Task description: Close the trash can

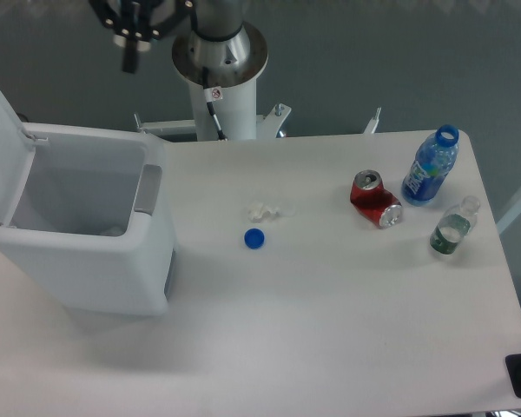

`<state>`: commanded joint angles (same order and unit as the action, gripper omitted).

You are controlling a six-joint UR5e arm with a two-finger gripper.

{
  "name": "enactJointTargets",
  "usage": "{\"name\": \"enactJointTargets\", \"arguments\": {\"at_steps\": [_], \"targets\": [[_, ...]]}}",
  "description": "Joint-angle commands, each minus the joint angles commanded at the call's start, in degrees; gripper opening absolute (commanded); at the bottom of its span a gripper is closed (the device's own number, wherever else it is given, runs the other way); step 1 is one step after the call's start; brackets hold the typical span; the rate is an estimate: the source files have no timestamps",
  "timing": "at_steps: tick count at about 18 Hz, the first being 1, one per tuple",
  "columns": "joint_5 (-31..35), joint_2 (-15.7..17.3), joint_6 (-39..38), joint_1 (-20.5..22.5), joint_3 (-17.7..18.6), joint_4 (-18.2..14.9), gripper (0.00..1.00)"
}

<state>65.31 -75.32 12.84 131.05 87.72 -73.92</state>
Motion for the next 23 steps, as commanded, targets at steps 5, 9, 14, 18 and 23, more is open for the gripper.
{"name": "enactJointTargets", "arguments": {"at_steps": [5, 9, 14, 18, 23], "targets": [[-2.6, -0.1, -0.7, -2.6, -0.1, 3.6, 0.04], [-3.0, -0.6, -0.4, -6.1, -0.2, 5.7, 0.04], [-3.0, -3.0, 0.0, -10.6, -1.1, 7.7, 0.04], [-3.0, -6.1, 0.0, -13.2, -3.9, 7.7, 0.04], [-2.9, -7.8, 0.0, -15.6, -5.3, 9.0, 0.04]]}}
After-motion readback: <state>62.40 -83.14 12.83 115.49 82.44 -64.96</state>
